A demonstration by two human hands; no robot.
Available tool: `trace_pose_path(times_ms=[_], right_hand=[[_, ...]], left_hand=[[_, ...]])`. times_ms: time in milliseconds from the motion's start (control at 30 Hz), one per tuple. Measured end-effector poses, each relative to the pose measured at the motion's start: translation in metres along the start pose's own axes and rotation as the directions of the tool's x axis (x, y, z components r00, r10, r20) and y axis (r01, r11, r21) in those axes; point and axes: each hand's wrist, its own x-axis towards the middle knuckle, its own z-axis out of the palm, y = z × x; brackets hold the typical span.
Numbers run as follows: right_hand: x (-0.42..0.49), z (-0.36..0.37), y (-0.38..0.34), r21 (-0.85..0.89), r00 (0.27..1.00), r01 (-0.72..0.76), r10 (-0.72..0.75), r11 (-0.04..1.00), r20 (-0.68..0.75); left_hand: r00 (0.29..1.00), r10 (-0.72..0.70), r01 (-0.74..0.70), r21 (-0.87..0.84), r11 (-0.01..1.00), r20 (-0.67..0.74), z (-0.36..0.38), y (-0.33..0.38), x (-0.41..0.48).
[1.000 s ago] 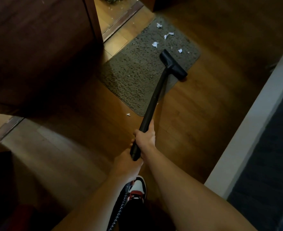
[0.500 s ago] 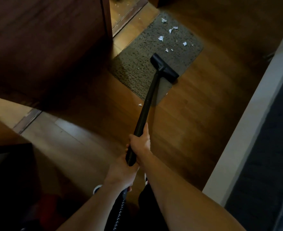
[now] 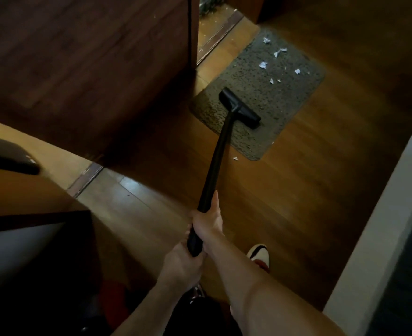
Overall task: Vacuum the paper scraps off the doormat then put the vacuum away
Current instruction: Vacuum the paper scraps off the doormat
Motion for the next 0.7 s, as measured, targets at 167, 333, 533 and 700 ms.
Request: trace_pose_path(times_ms=[167,333,533,700], right_hand=[[0.022,-0.009,-0.026,-0.046,0.998,0.056,-0.057,0.997,-0.025],[0.050,-0.033,-0.064,-0.090,0.996,0.081,-0.084,0.993,-0.030],[0.086,-0.081,-0.123,-0.095,0.995,0.099,-0.100,0.991,-0.008],[0.116,-0.126,-0.171,-0.094,0.996,0.084,-0.084,0.992,0.001]], left_hand=[[0.999,-0.028,0.026,0.045,0.999,0.045,0.000,0.029,0.023],[0.998,-0.021,0.015,0.112,0.994,0.056,0.008,0.078,0.045],[0.997,-0.034,0.037,-0.044,0.998,0.073,0.025,0.153,0.071],[0.997,-0.006,0.013,-0.098,0.995,0.071,0.048,0.209,0.100]])
